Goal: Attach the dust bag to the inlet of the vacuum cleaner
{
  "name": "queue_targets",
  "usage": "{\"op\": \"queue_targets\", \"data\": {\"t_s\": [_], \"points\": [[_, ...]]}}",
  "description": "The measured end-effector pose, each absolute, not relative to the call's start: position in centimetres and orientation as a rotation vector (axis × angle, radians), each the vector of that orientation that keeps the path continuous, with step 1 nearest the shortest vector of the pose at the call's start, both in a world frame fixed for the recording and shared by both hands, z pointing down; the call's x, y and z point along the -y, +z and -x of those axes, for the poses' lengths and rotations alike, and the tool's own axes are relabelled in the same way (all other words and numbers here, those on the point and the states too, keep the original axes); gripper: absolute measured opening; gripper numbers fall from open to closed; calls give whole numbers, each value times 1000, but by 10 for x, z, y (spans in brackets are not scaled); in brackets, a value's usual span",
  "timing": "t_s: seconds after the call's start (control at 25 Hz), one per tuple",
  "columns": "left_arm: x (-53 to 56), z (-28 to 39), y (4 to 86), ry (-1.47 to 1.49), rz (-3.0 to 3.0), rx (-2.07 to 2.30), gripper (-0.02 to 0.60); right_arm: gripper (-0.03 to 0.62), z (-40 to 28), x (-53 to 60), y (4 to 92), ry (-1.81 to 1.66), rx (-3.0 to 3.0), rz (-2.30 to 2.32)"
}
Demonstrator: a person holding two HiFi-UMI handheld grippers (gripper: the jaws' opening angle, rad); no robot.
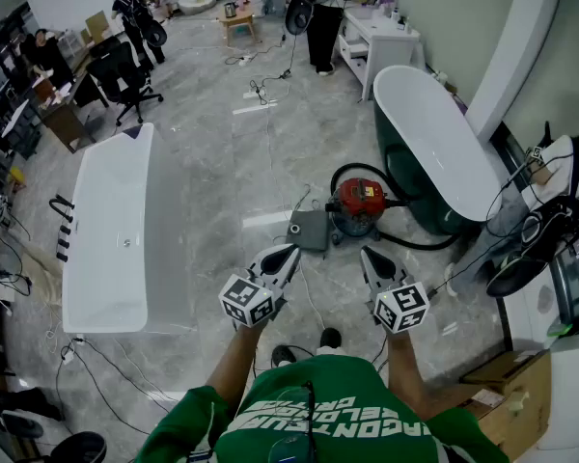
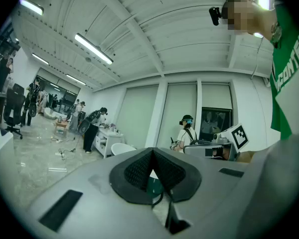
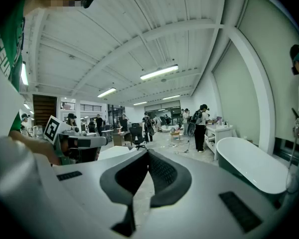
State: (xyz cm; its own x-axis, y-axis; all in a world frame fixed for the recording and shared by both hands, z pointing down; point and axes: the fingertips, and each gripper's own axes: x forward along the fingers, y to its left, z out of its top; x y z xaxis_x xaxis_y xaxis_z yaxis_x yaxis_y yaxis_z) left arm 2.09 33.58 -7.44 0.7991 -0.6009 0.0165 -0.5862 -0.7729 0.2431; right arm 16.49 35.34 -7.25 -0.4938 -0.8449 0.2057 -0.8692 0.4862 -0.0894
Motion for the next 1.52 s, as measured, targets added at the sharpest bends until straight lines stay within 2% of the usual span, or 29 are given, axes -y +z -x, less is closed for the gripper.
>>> {"op": "queue_targets", "data": {"t_s": [0.92,1.52], "points": [[-307,-53,-70,-77,-2718,1063,5,9,-197,-307,-71,240,2677,-1403],[-278,25,-57,-86,-2631,1191,5,9,-115,-270,-55,231,2693,-1207]]}}
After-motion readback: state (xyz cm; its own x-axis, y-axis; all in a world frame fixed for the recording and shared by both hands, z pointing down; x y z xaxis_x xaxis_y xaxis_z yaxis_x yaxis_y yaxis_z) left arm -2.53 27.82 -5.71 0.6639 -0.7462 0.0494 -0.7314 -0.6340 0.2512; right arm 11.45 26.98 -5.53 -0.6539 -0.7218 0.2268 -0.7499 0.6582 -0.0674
